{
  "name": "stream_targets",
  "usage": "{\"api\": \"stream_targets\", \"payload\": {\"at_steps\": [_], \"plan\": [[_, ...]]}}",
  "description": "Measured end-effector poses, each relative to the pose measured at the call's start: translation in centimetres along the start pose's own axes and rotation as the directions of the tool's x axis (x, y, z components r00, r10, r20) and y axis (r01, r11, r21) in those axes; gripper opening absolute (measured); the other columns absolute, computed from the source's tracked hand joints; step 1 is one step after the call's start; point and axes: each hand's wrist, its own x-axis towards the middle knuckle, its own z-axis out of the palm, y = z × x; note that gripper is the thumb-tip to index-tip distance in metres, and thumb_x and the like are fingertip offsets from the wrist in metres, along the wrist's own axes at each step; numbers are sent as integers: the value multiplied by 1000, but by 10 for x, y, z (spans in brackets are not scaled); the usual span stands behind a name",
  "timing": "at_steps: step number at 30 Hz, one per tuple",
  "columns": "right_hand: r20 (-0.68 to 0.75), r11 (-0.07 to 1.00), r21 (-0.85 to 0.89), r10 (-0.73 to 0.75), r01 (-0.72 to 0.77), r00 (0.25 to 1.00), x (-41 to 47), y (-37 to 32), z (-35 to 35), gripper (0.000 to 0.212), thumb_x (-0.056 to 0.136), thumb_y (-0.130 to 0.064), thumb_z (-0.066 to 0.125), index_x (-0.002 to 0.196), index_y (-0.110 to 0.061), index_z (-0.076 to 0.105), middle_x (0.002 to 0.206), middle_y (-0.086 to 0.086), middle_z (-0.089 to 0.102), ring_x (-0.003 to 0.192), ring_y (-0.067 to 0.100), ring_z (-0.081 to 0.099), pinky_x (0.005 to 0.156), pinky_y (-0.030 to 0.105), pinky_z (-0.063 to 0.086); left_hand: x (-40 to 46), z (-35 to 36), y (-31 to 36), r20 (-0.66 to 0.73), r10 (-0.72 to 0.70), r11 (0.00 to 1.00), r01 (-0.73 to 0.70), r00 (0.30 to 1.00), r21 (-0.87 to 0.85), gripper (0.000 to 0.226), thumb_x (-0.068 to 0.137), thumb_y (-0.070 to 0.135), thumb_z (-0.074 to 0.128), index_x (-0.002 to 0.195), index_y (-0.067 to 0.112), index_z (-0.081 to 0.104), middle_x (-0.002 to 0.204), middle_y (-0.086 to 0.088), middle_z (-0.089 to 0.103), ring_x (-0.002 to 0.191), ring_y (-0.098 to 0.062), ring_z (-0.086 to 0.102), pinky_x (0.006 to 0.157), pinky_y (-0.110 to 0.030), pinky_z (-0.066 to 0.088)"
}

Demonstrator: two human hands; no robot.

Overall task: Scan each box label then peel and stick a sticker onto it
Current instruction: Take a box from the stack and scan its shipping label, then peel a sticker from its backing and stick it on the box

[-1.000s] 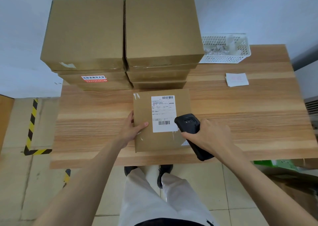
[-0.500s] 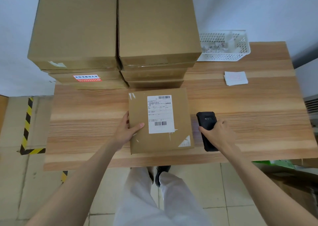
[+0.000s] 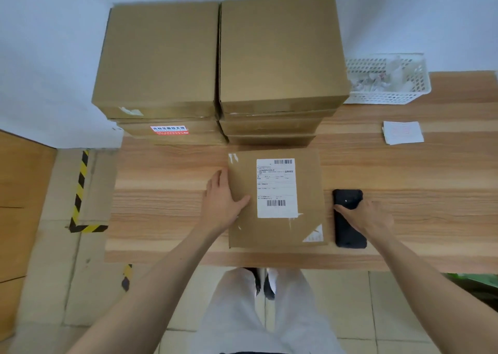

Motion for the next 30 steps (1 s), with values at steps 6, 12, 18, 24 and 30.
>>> {"api": "stream_targets", "payload": {"at_steps": [6,12,18,24,30], "plan": [[-111,988,69,-127,135,986,32,23,-61,55,93,-53,60,117,-3,57,116,18,58,105,38,58,80,43,48,23,7,90,22,371,908,-368,928,199,44,99,35,58,137,14,54,133,-5,53,125,-27,47,102,-37,37],[-159,954,152,-234,258,959,96,72,-115,36,99,-35,58,122,-7,58,123,12,57,102,36,60,72,36,39,65,65,226,166,518,809,-544,839,222,37,102,36,54,132,14,57,132,-3,57,126,-22,46,99,-35,40],[-151,914,74,-386,399,910,163,117,-152,28,98,-34,58,115,-11,60,115,9,59,93,35,61,73,39,47,107,120,322,275,411,863,-468,869,189,35,102,35,56,131,15,59,132,-3,58,129,-23,49,95,-38,46],[-69,887,105,-444,450,893,223,124,-164,29,99,-30,59,123,-13,56,120,8,54,96,33,62,80,41,49,154,153,362,167,283,947,-303,945,110,32,96,35,63,123,19,65,123,-3,66,114,-24,58,85,-37,49],[-52,866,121,-482,484,875,266,116,-155,41,98,-27,59,136,-16,48,133,10,49,106,34,62,80,40,49,186,178,388,125,230,963,-244,965,112,32,91,30,65,120,16,65,124,-6,62,123,-28,52,81,-36,41]]}}
